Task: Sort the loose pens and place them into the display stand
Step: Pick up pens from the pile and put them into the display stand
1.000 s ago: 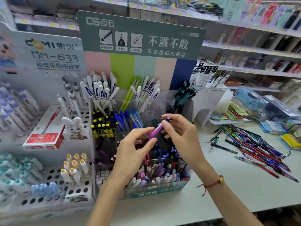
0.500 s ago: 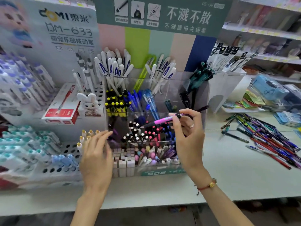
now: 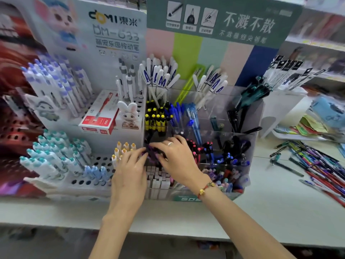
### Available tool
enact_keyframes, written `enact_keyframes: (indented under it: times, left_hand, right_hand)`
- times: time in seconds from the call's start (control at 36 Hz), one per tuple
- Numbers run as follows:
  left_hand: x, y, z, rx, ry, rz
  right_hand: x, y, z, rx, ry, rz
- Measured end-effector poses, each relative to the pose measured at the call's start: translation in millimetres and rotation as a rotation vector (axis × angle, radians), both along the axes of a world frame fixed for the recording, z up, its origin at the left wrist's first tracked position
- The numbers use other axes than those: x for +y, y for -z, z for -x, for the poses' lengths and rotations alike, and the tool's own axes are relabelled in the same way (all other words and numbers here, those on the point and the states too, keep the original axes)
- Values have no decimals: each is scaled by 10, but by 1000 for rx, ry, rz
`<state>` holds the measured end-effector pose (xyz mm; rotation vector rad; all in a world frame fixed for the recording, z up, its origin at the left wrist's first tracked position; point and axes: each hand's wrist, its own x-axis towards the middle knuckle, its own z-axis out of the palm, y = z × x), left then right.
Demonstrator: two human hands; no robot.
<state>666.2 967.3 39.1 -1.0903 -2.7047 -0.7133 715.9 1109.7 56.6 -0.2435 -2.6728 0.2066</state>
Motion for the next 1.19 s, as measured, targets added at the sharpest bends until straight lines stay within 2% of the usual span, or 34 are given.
enact_keyframes:
  times: [0.08,0.17,0.25,0.33,0.44,0.53,0.64,0.75,0.81,0.89,1.0,1.11,1.19]
  left_hand:
    - [-13,-42,-17,-40,6,-43]
    - [-18,-149,-48,-100,3,-121]
    - [8,-293,-76,-76,24,-188]
    - [125,-447,-106,-46,105,-215]
    - [443,-628,-251,7,303,-216]
    - [788,-708,-480,44,447,-204]
    - [1318,-713,-873,24,707,-57]
    - [1929,-542,-1350,-95,906,208]
    - [2253,-412,-1593,-129,956,281]
    - [2748,-187,-1932,-144,960,362]
    - [3413,132,-2274,-187,863,396]
    - [4034,466,-2435,-339,721,373]
    - [4382,717,-2527,-455,629,279]
  right_hand:
    - [-10,-10,-52,-40,-23,33]
    - [-3,-124,-208,6,-29,149]
    - [71,-267,-470,70,14,198]
    - [228,-392,-808,54,99,214]
    - [486,-526,-1314,-143,294,282]
    - [732,-560,-1734,-314,470,258]
    - [1109,-489,-2316,-514,665,288]
    - [1591,-241,-2941,-530,806,446]
    - [1861,-72,-3278,-566,860,505]
    - [2260,165,-3750,-609,926,557]
    - [2762,412,-4197,-575,977,558]
    - [3289,688,-4441,-537,985,379]
    - [3639,912,-4488,-529,938,242]
